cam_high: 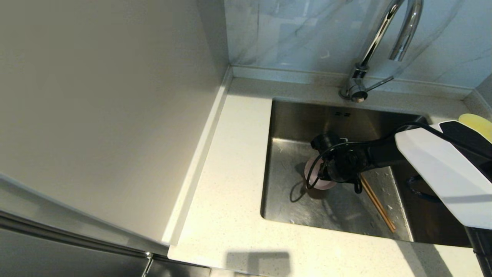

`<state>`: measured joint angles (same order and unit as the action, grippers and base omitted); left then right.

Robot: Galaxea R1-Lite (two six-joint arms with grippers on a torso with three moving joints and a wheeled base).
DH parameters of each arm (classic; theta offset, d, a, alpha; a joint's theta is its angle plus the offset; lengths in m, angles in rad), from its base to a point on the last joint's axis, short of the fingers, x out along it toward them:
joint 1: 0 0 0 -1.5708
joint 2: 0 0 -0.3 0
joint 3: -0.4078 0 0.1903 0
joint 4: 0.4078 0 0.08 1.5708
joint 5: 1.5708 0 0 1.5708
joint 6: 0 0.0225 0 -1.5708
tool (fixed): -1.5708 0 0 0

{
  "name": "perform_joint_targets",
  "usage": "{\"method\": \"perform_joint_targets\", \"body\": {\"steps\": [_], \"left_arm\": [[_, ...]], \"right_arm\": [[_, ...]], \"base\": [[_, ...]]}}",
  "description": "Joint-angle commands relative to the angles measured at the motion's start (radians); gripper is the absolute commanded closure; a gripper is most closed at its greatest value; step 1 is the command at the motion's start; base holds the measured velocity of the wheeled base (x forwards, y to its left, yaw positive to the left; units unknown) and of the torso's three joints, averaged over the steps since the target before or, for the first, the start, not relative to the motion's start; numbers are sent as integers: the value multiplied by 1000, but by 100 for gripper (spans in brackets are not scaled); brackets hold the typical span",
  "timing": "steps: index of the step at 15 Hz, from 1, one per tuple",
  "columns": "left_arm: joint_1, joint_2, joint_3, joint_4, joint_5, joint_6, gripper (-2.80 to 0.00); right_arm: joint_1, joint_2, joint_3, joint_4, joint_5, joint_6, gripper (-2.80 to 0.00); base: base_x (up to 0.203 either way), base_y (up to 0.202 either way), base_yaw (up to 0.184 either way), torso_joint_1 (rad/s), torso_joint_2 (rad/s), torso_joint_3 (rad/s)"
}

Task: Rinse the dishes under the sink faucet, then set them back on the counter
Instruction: Put a bowl into the sink

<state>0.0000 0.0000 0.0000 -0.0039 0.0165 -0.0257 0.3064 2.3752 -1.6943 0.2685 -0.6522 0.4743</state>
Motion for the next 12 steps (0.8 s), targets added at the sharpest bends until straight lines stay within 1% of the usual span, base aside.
{"method": "perform_joint_targets", "body": {"steps": [1, 3, 4, 5, 8, 12], "left_arm": [[0, -3, 0, -1, 0, 0, 0], [0, -3, 0, -1, 0, 0, 0], [0, -3, 0, -1, 0, 0, 0], [0, -3, 0, -1, 0, 0, 0], [0, -3, 0, -1, 0, 0, 0], [0, -3, 0, -1, 0, 0, 0]], "right_arm": [[-2, 12, -14, 13, -9, 3, 0], [-3, 12, -16, 12, -23, 4, 0], [-3, 9, -21, 14, -23, 4, -188], [-3, 7, -22, 14, -23, 4, -280], [-4, -9, -19, 17, -24, 10, -280], [-6, -25, -22, 67, -24, 59, -280]], "base": [[0, 0, 0, 0, 0, 0], [0, 0, 0, 0, 0, 0], [0, 0, 0, 0, 0, 0], [0, 0, 0, 0, 0, 0], [0, 0, 0, 0, 0, 0], [0, 0, 0, 0, 0, 0]]}}
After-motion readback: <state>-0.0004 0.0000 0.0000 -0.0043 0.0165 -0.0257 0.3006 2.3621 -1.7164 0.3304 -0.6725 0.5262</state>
